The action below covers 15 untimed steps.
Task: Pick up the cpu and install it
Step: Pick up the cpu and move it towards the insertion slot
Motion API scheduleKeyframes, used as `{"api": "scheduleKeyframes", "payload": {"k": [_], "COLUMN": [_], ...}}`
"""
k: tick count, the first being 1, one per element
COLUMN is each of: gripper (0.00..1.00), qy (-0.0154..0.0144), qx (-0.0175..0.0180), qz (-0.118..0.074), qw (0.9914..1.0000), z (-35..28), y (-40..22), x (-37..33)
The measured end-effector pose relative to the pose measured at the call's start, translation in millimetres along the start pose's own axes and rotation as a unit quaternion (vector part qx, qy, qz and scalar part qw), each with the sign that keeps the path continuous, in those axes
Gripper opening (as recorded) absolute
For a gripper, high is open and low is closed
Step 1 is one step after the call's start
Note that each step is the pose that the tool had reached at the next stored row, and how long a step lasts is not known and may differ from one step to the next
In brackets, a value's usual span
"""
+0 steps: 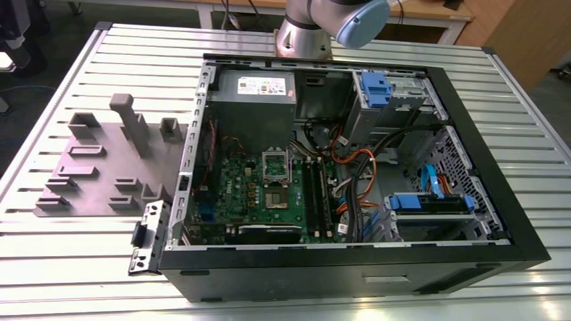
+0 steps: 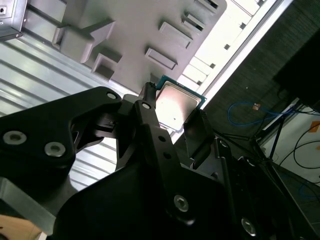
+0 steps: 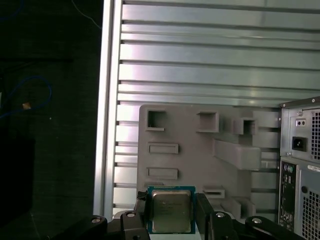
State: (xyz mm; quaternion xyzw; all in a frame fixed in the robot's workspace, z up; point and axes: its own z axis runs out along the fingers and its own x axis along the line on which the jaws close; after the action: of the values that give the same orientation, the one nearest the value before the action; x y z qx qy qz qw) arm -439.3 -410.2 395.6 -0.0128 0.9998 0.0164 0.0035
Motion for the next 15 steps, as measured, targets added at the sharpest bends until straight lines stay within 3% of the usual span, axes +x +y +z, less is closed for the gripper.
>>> {"api": "scheduleKeyframes", "payload": {"k": [8, 15], "gripper": [0.47, 0.47], "qy": [0.0, 0.0], "qx": [0.0, 0.0003], "qz": [0.0, 0.0], "qw": [1.0, 1.0], "z": [-9.8, -10.6], "y": [0.3, 0.3], "x": [0.0, -2.2]}}
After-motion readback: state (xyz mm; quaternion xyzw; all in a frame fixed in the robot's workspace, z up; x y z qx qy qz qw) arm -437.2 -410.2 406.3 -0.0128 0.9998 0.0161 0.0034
